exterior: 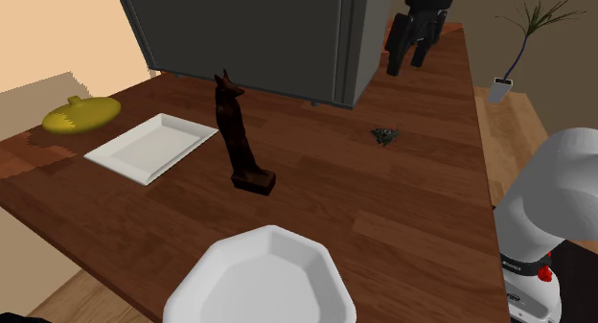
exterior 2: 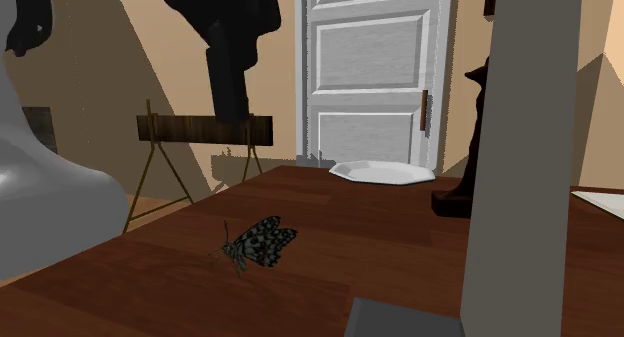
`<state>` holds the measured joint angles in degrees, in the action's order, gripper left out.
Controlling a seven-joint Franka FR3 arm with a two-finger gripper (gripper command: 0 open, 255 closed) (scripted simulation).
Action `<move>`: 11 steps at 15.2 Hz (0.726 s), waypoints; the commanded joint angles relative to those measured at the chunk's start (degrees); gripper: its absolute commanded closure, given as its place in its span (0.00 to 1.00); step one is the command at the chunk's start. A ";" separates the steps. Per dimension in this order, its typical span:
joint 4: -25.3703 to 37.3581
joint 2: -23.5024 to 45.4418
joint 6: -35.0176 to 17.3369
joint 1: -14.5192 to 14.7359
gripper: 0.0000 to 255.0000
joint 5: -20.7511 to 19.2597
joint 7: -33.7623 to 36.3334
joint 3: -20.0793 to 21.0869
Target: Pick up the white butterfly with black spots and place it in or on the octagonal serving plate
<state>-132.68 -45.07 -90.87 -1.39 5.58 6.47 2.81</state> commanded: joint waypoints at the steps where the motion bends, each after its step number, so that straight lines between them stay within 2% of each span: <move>1: 0.00 0.00 0.00 0.00 0.00 0.00 0.00 0.00; 5: -5.72 -2.32 -4.20 11.18 0.00 -1.72 -22.87 -1.68; 9: -13.11 -7.80 -6.82 22.37 0.00 -4.25 -45.83 -4.23; 10: -14.04 -8.63 -6.99 23.72 0.00 -4.68 -48.39 -4.66; 11: -14.85 -8.70 -7.73 23.76 0.00 -4.69 -48.36 -4.68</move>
<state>-146.39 -52.88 -98.26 21.21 1.21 -39.37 -1.55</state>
